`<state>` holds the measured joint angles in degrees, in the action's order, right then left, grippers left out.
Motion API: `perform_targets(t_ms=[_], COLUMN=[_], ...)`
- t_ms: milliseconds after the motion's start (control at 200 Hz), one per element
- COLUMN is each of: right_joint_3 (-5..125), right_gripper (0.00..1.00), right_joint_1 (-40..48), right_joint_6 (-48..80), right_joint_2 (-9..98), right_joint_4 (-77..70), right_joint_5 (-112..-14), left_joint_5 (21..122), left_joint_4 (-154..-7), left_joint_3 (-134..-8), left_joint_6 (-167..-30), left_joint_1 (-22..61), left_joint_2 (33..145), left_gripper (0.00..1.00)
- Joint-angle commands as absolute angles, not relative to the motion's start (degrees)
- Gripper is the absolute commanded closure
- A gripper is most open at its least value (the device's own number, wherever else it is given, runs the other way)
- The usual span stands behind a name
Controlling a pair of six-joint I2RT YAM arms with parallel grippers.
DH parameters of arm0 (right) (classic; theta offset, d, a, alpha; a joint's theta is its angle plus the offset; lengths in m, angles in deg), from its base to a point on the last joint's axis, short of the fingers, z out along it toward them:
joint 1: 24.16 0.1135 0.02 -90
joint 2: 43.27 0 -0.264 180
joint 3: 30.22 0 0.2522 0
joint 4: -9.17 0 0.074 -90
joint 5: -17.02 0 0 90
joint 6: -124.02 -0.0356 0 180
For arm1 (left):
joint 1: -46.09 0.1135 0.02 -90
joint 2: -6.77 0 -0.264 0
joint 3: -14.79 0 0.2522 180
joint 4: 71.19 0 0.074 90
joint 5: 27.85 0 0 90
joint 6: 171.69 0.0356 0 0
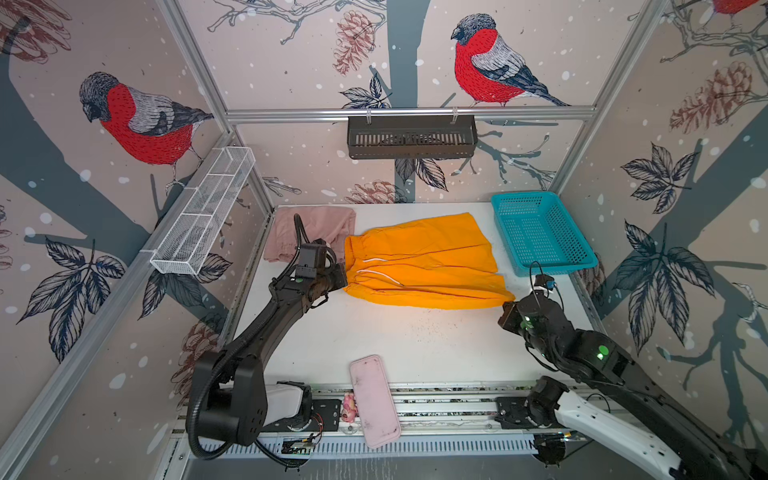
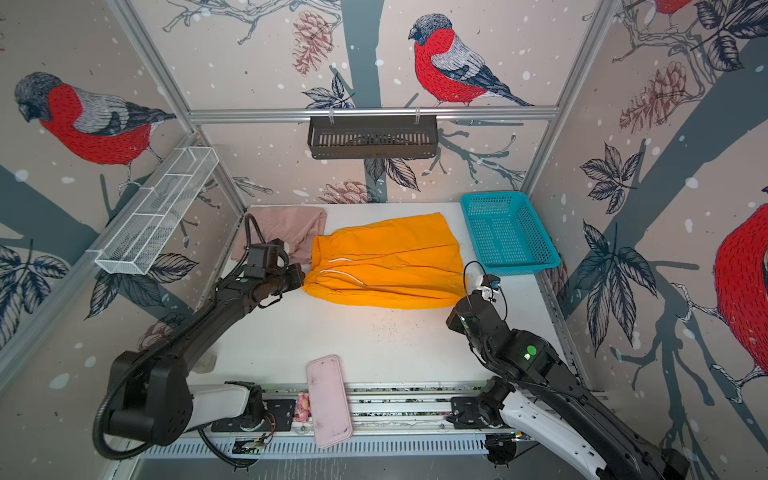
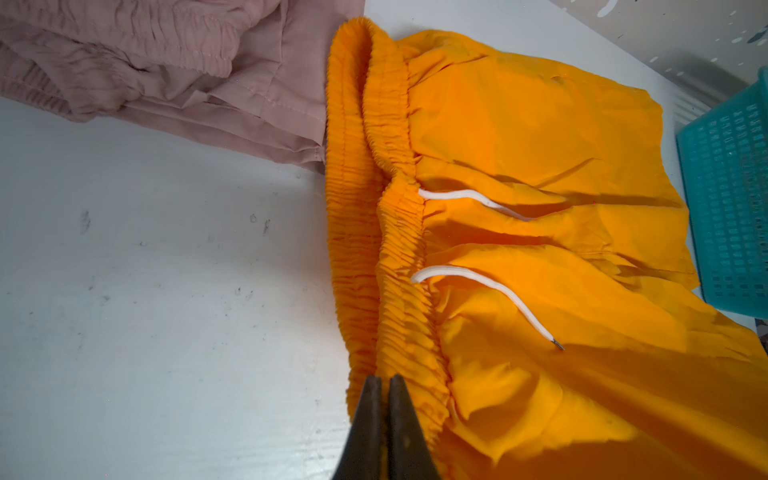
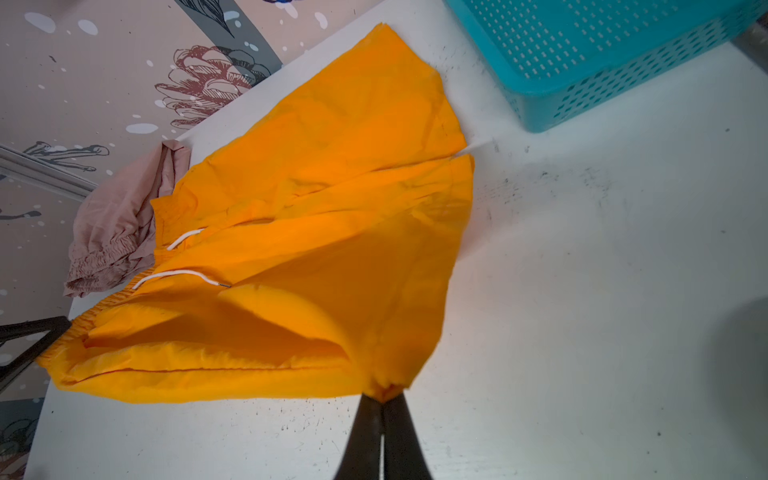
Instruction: Fold and stack the shorts
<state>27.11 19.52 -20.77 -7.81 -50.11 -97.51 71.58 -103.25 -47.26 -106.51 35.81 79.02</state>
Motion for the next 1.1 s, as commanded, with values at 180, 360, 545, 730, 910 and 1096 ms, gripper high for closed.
perform_targets(t_ms=[180, 360, 545, 730, 910, 1096], right_joint_3=[36.0, 41.3, 45.2, 49.7, 56.3, 57.4], right_gripper=[0.99, 0.98, 0.98, 0.99, 0.99, 1.0], right_joint_1=[19.5, 19.3, 19.2, 11.5, 0.6, 1.3], right_joint_6=[-7.0, -3.2, -0.2, 12.6, 21.1, 21.4], right_joint_2=[-7.9, -4.9, 0.9, 10.7, 19.9, 16.4], right_joint_4=[-53.5, -53.8, -55.9, -48.9, -44.8, -47.6], right_joint_5=[-106.9, -104.7, -99.7, -96.8, -84.3, -80.4], left_joint_5=[66.1, 66.2, 67.1, 67.2, 62.7, 67.9], left_joint_4=[-118.7, -122.8, -126.7, -125.3, -129.3, -130.6], left_joint_3=[-48.9, -50.7, -52.5, -52.3, -57.4, -58.2], left_joint_6=[-103.6, -103.4, -103.0, -102.0, -102.7, -102.9], left_joint_1=[35.1, 35.1, 35.1, 35.3, 35.9, 35.9], left_joint_2=[65.8, 62.7, 63.4, 66.2, 70.7, 69.6], left_gripper=[1.0, 1.0, 1.0, 1.0, 1.0, 1.0])
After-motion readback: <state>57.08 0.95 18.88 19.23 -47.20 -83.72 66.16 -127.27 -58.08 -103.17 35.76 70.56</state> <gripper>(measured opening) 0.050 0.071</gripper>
